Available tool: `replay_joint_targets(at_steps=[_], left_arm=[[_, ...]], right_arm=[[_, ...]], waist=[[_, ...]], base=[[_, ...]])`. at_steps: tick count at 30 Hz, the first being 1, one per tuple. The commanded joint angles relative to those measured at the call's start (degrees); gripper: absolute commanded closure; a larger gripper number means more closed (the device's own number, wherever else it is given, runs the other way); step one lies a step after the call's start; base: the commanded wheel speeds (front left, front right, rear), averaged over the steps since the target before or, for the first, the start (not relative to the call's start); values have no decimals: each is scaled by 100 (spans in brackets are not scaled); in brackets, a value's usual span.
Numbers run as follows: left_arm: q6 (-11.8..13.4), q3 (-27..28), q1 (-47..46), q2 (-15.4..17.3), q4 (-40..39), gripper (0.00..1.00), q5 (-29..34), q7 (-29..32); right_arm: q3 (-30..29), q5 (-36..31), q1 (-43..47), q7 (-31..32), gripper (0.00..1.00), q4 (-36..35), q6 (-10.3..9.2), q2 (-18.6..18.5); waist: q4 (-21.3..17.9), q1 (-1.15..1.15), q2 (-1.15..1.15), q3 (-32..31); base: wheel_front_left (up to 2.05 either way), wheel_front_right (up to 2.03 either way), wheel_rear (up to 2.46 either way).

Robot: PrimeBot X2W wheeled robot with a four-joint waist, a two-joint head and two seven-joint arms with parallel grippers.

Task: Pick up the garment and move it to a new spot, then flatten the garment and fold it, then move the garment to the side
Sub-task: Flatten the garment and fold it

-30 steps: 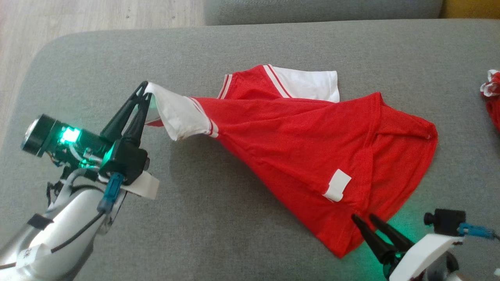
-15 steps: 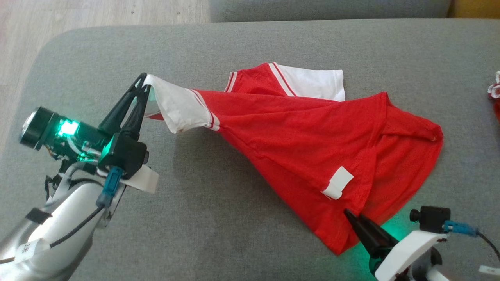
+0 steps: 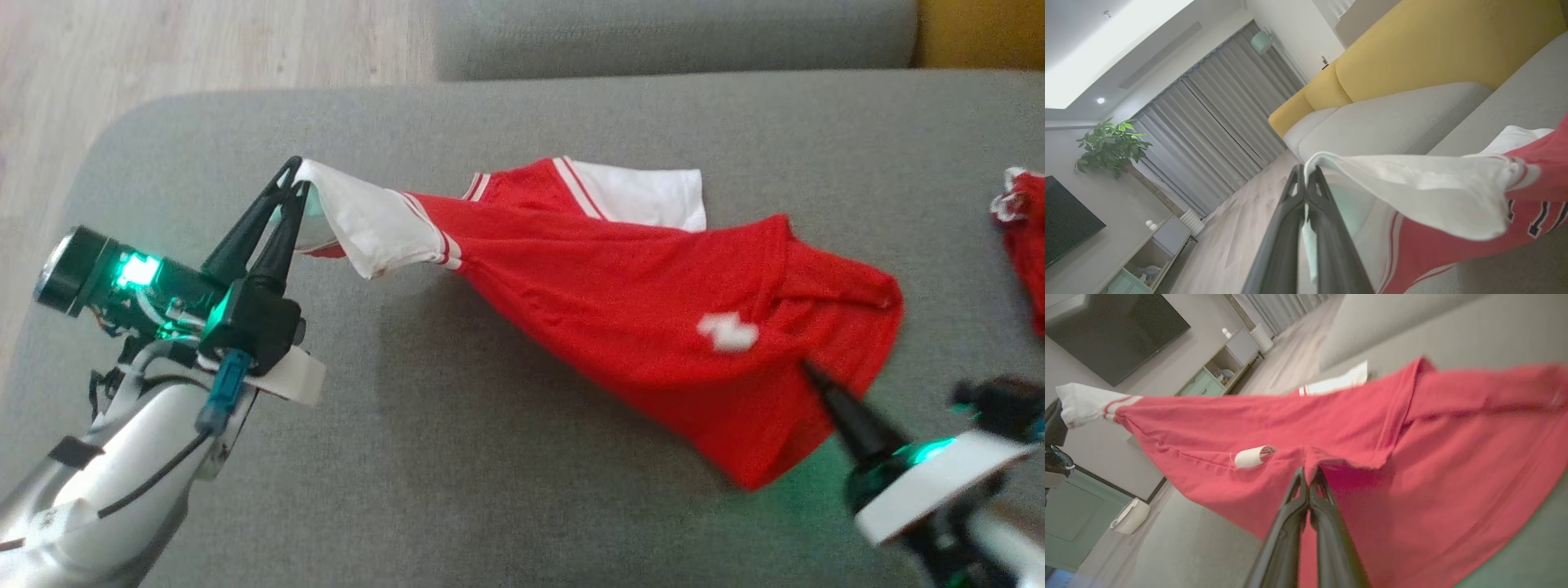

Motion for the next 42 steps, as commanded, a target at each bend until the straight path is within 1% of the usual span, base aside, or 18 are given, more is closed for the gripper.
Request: replay_joint_targets(at_steps=[1,5,9,10,11,12,15,17,19,22,23,24,26,29,30,35,39,42], left_arm=[[-22,308,-385,282,-206,100,-68,-36],[-157,372,-597,385,-434,100,-113,-44],[-383,483,-1151,548,-783,100,-41,33],[-458,514,-1339,575,-868,100,-20,57],[-458,514,-1339,575,-868,100,-20,57],[-545,543,-1537,601,-928,100,-5,86],[-908,544,-2185,635,-946,100,52,222],[-1166,533,-2595,494,-794,100,-64,252],[-1412,551,-2931,276,-420,100,-299,130],[-1715,596,-3357,12,385,100,-573,-152],[-1890,686,-3629,-218,934,100,-823,-380],[-1933,755,-3764,-352,1201,100,-952,-504],[-2069,705,-4157,-498,1648,100,-921,-670],[-2157,618,-4902,-669,2297,100,-710,-889],[-2145,610,-5167,-736,2504,100,-628,-963],[-1944,612,-6167,-1049,3232,100,-298,-1266],[-2029,529,-6455,-1158,3409,100,-190,-1328],[-2151,439,-6267,-1042,3355,100,-175,-1336]], right_arm=[[-185,-123,-186,-130,100,-292,39,-431],[-753,-424,-252,-199,100,-776,39,-1121],[-1477,-739,-378,-160,100,-1243,39,-1739],[-1672,-775,-443,-111,100,-1383,39,-1839],[-1672,-775,-443,-111,100,-1383,39,-1839],[-1858,-770,-508,-54,100,-1531,39,-1888],[-2261,-832,-775,271,100,-1854,39,-1995],[-2382,-945,-1076,550,100,-1910,39,-1966],[-2396,-1101,-1503,784,100,-1798,39,-1814],[-2247,-1294,-2301,1012,100,-1395,39,-1360],[-2010,-1439,-2898,1128,100,-1038,39,-1061],[-1860,-1529,-3192,1168,100,-831,39,-928],[-1629,-1630,-3790,1221,100,-398,39,-698],[-1362,-1802,-4729,1162,100,306,39,-445],[-1289,-1886,-5034,1099,100,546,39,-386],[-1014,-2152,-6257,509,100,1582,39,-125],[-726,-2227,-6728,158,100,1987,39,-228],[-424,-2119,-6706,53,100,2140,39,-316]], waist=[[-71,0,0,-196],[-165,0,0,-546],[-242,0,0,-749],[-258,0,0,-777],[-258,0,0,-777],[-274,0,0,-794],[-301,0,0,-766],[-303,0,0,-686],[-299,0,0,-572],[-291,0,0,-271],[-303,0,0,-12],[-303,0,0,95],[-286,0,0,391],[-265,0,0,831],[-253,0,0,966],[-226,0,0,1340],[-111,0,0,1530],[-58,0,0,1676]], base=[[0,0,0],[0,0,0],[0,0,0],[0,0,0],[0,0,0],[0,0,0],[0,0,0],[0,0,0],[0,0,0],[0,0,0],[0,0,0],[0,0,0],[0,0,0],[0,0,0],[0,0,0],[0,0,0],[0,0,0],[0,0,0]])
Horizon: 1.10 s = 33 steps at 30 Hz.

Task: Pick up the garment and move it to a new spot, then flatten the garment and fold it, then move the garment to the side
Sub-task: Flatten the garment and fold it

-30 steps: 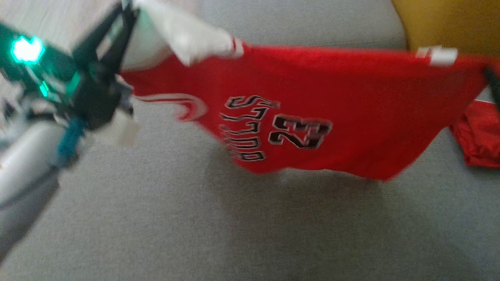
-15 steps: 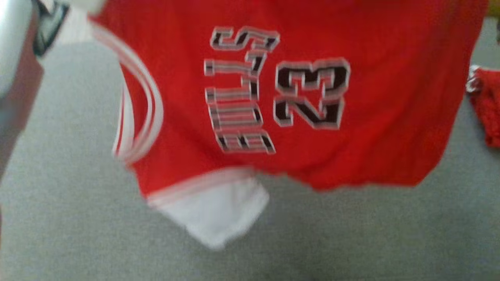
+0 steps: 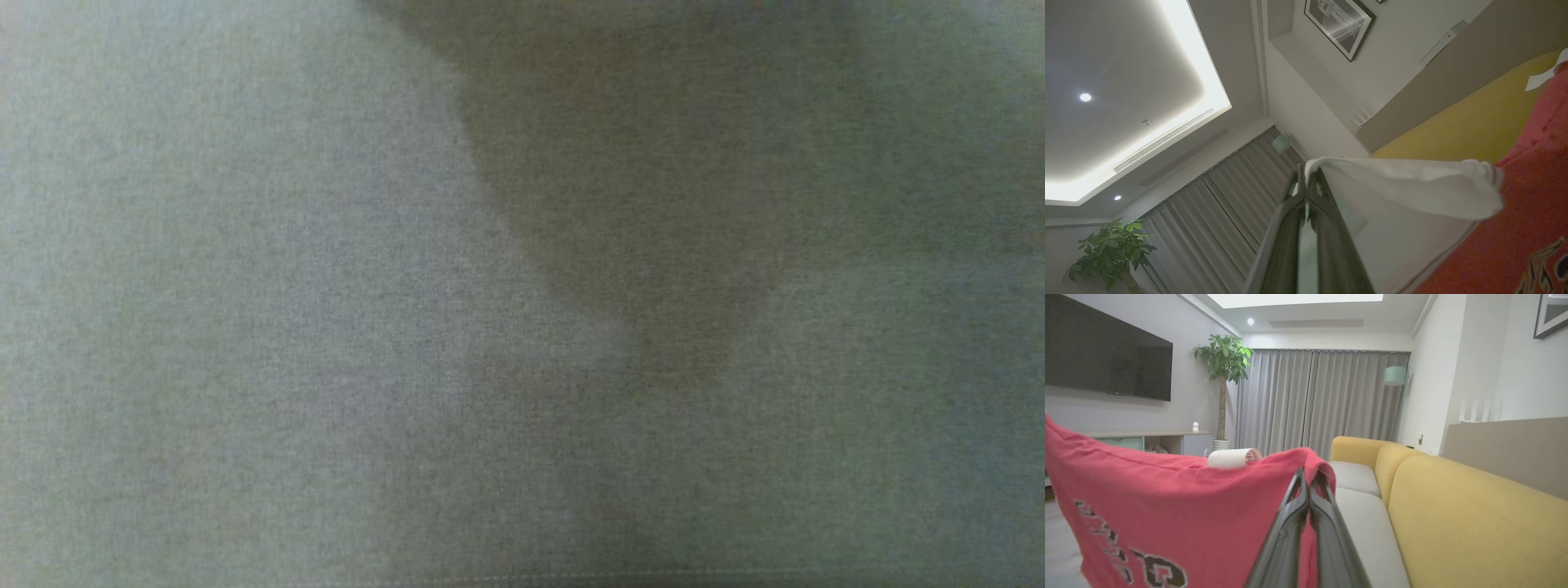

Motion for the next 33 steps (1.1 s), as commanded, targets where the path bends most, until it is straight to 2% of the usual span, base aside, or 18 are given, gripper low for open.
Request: replay_joint_targets(at_steps=[1,7,12,13,18,20,26,30,33], left_arm=[[-48,96,9,377,-242,100,28,-18],[-190,-83,1347,798,-937,100,-147,-20],[-216,-483,2807,1122,-1583,100,-195,-21],[-216,-483,2807,1122,-1583,100,-195,-21],[-152,-862,4375,1526,-2280,100,-451,308],[-55,-928,4980,1729,-2624,100,-652,544],[452,-972,6644,2316,-3867,100,-1391,1229],[783,-1056,7423,2641,-4712,100,-1713,1639],[943,-1098,7719,2872,-5210,100,-1828,1935]], right_arm=[[143,91,117,-78,100,-41,39,-71],[665,404,783,-271,100,-57,39,-324],[880,584,1753,-343,100,-277,39,-592],[880,584,1753,-343,100,-277,39,-592],[680,751,2985,-351,100,-669,39,-749],[568,759,3510,-351,100,-806,39,-784],[247,767,4989,-352,100,-1204,39,-853],[-77,825,5921,-353,100,-1494,39,-787],[-233,830,6453,-353,100,-1687,39,-752]], waist=[[59,-1,0,127],[237,-1,0,367],[291,-1,0,189],[291,-1,0,189],[208,-1,0,-212],[153,-1,0,-394],[31,-1,0,-962],[-15,-1,0,-1277],[-43,-1,0,-1423]], base=[[0,0,0],[0,0,0],[0,0,0],[0,0,0],[0,0,0],[0,0,0],[0,0,0],[0,0,0],[0,0,0]])
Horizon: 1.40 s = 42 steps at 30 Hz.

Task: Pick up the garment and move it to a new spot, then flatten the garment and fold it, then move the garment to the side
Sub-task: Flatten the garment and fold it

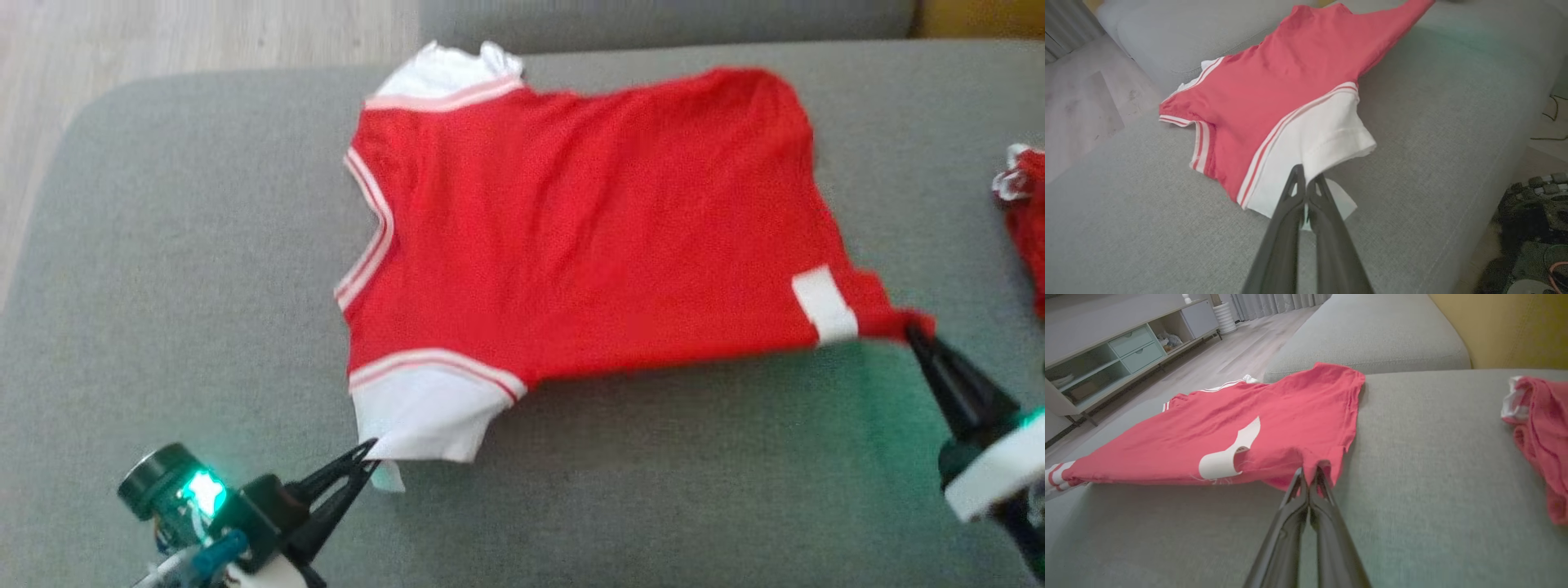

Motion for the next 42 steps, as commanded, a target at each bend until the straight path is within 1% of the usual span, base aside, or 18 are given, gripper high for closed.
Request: replay_joint_targets(at_steps=[1,3,5,8,10,13,16,20,24,25,31,34,35,36,37,40,41,42], left_arm=[[85,296,-229,337,-290,100,-18,55],[105,336,-294,443,-431,100,39,125],[69,383,-458,490,-507,100,106,189],[-88,455,-898,482,-496,100,292,258],[-259,474,-1262,420,-369,100,436,299],[-514,520,-1805,232,-53,100,465,431],[-814,519,-2456,-50,356,100,536,513],[-1073,398,-3329,-406,1059,100,708,510],[-1174,197,-4030,-665,1741,100,796,537],[-1174,197,-4030,-665,1741,100,796,537],[-1213,-191,-4817,-789,2593,100,926,412],[-1217,-405,-4973,-850,2963,100,821,481],[-1217,-452,-5003,-866,3062,93,765,508],[-1217,-465,-5024,-888,3150,20,710,521],[-1218,-473,-5045,-913,3203,0,686,487],[-1165,-435,-4968,-964,3324,0,577,385],[-981,-344,-4799,-941,3320,0,461,329],[-871,-288,-4662,-924,3278,0,369,305]], right_arm=[[-110,-12,150,-77,100,-172,39,-168],[-180,-74,303,-77,100,-248,39,-147],[-218,-121,331,-77,100,-282,39,-125],[-283,-157,162,-56,100,-274,39,-84],[-303,-181,-16,8,100,-218,39,-38],[-276,-176,-362,189,100,-90,39,51],[-196,-224,-783,362,100,56,39,86],[-39,-287,-1369,540,100,283,39,145],[121,-246,-1930,641,100,606,39,336],[121,-246,-1930,641,100,606,39,336],[456,-254,-2712,522,100,1176,39,627],[633,-173,-2976,418,100,1427,39,737],[704,-133,-3034,398,85,1498,39,760],[771,-95,-3081,371,22,1564,39,769],[810,-46,-3117,327,0,1638,39,774],[949,66,-3148,194,0,1799,39,777],[1029,139,-3117,108,0,1869,39,795],[1049,179,-3086,67,0,1908,39,805]], waist=[[-60,1,0,-142],[-86,1,0,-154],[-112,1,0,-107],[-130,1,0,47],[-137,1,0,139],[-162,1,0,295],[-150,1,0,510],[-182,1,0,818],[-256,1,0,1118],[-256,1,0,1118],[-320,1,0,1513],[-310,1,0,1603],[-302,1,0,1613],[-289,1,0,1618],[-274,1,0,1617],[-231,1,0,1532],[-241,1,0,1433],[-244,1,0,1382]], base=[[0,0,0],[0,0,0],[0,0,0],[0,0,0],[0,0,0],[0,0,0],[0,0,0],[0,0,0],[0,0,0],[0,0,0],[0,0,0],[0,0,0],[0,0,0],[0,0,0],[0,0,0],[0,0,0],[0,0,0],[0,0,0]])
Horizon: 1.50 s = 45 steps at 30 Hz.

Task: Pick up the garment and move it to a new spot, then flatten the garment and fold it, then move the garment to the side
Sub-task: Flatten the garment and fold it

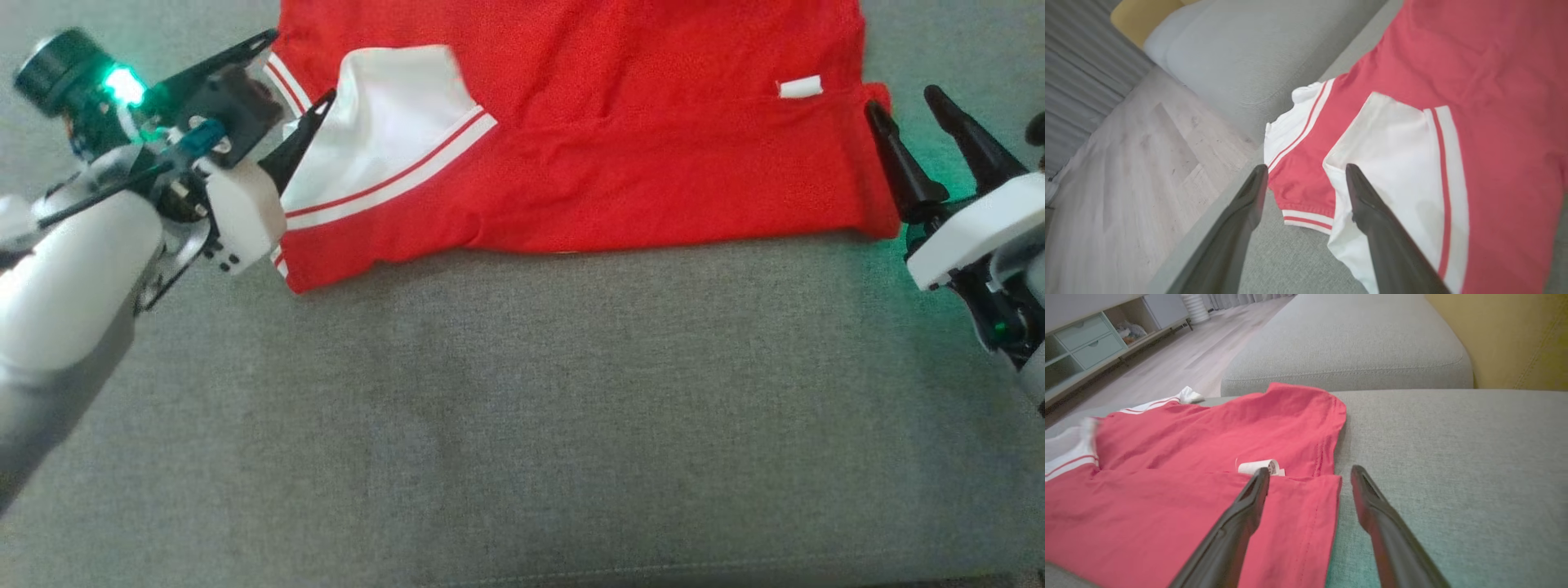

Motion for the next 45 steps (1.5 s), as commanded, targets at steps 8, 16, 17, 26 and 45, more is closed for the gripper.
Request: replay_joint_targets(at_steps=[8,16,17,26,45], left_arm=[[1458,870,1644,97,-960,0,-976,-471],[2087,1070,2732,-187,-1127,0,-1636,-584],[2160,1109,2795,-192,-1120,0,-1668,-617],[2248,1284,3202,-198,-1192,9,-2023,-752],[1859,1386,3229,-138,-1021,100,-2303,-941]], right_arm=[[58,226,429,-215,0,101,39,-1],[-382,-1,698,-222,0,-143,39,110],[-419,-31,736,-222,0,-170,39,111],[-748,-174,1086,-223,0,-264,39,97],[-729,-32,1375,-223,0,-279,39,95]], waist=[[28,0,0,-355],[-79,0,0,-451],[-93,0,0,-454],[-134,0,0,-484],[-47,0,0,-528]], base=[[0,0,0],[0,0,0],[0,0,0],[0,0,0],[0,0,0]])
